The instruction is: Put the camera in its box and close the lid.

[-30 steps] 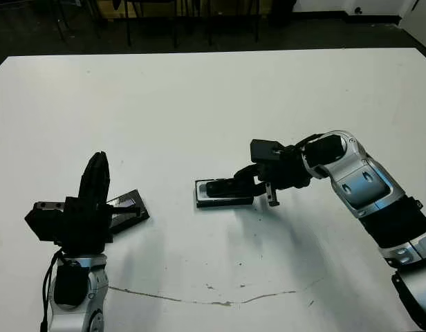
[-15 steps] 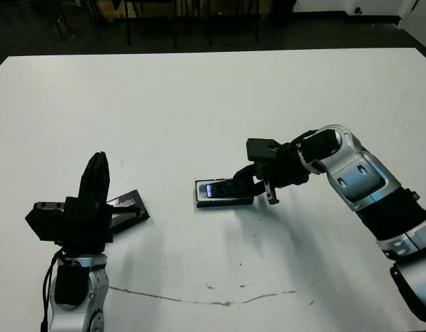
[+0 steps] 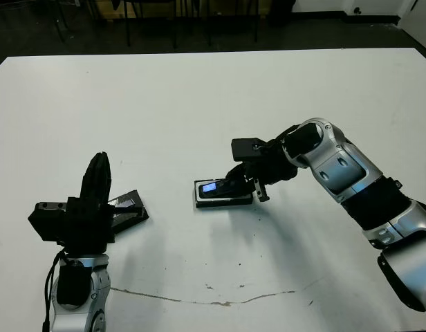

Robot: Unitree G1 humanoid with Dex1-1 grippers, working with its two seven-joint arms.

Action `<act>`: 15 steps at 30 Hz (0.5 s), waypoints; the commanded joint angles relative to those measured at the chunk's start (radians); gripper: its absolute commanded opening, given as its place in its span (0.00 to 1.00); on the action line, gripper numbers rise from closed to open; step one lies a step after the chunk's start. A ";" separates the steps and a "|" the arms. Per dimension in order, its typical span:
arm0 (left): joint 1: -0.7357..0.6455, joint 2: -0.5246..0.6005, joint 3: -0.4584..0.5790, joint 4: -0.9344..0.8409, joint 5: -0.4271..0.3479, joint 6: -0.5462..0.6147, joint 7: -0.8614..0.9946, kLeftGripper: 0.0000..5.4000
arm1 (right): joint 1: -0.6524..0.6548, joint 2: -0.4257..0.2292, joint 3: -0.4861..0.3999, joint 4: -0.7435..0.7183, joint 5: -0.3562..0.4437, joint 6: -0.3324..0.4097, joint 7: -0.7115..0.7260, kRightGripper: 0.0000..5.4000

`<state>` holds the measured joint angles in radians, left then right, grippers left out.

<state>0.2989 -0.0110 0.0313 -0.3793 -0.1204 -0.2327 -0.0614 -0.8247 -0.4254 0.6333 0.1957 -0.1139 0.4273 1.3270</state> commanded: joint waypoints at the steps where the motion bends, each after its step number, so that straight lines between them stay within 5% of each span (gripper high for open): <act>1: 0.019 -0.004 0.003 0.018 0.005 -0.004 0.006 0.00 | 0.020 0.020 0.044 -0.024 -0.011 -0.010 0.021 0.12; 10: 0.019 -0.001 0.007 0.026 0.009 -0.017 0.005 0.00 | 0.019 0.010 0.002 0.035 0.035 -0.078 0.077 0.12; 15: 0.019 -0.001 0.007 0.026 0.007 -0.013 0.004 0.00 | 0.000 -0.008 -0.063 0.090 0.075 -0.221 0.105 0.28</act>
<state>0.3007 -0.0136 0.0357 -0.3680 -0.1184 -0.2576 -0.0609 -0.8273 -0.4324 0.5823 0.2689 -0.0512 0.2443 1.4163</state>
